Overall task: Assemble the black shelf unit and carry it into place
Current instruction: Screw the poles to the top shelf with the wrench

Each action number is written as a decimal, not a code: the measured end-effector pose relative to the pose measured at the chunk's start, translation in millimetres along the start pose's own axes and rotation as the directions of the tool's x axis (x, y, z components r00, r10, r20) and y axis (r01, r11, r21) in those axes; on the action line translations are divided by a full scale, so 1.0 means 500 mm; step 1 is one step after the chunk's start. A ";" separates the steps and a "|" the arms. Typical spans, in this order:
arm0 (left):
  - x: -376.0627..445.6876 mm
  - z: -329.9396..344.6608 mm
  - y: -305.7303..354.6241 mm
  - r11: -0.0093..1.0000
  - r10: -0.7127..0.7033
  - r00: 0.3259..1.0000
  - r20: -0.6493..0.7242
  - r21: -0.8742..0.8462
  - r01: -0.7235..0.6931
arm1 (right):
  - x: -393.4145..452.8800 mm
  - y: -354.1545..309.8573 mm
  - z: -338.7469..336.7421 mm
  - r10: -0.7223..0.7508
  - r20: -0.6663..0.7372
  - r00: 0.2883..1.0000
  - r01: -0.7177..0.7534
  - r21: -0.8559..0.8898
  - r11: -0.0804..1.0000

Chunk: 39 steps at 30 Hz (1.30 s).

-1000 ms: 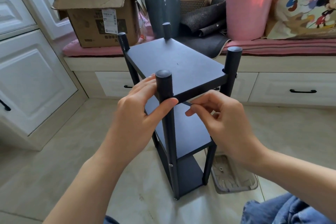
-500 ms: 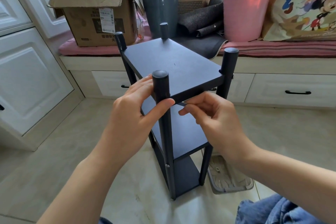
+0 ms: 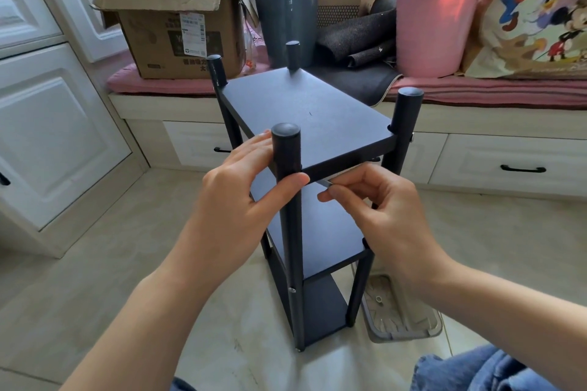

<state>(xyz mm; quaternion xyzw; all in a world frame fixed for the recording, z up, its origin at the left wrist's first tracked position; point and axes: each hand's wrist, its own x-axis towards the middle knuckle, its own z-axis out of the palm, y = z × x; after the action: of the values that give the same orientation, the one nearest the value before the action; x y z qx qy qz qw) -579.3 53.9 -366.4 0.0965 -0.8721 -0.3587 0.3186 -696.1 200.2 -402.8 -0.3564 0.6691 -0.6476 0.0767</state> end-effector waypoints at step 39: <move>0.000 0.008 -0.004 1.000 -0.002 1.000 -0.020 -0.028 0.002 | 0.001 0.016 0.035 0.080 -0.034 0.996 -0.083 -0.080 0.993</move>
<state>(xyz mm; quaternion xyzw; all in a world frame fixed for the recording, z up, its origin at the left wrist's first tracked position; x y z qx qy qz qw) -581.7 54.6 -370.2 0.0965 -0.8636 -0.3703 0.3282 -689.6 185.0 -412.6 -0.3216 0.7101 -0.6214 0.0782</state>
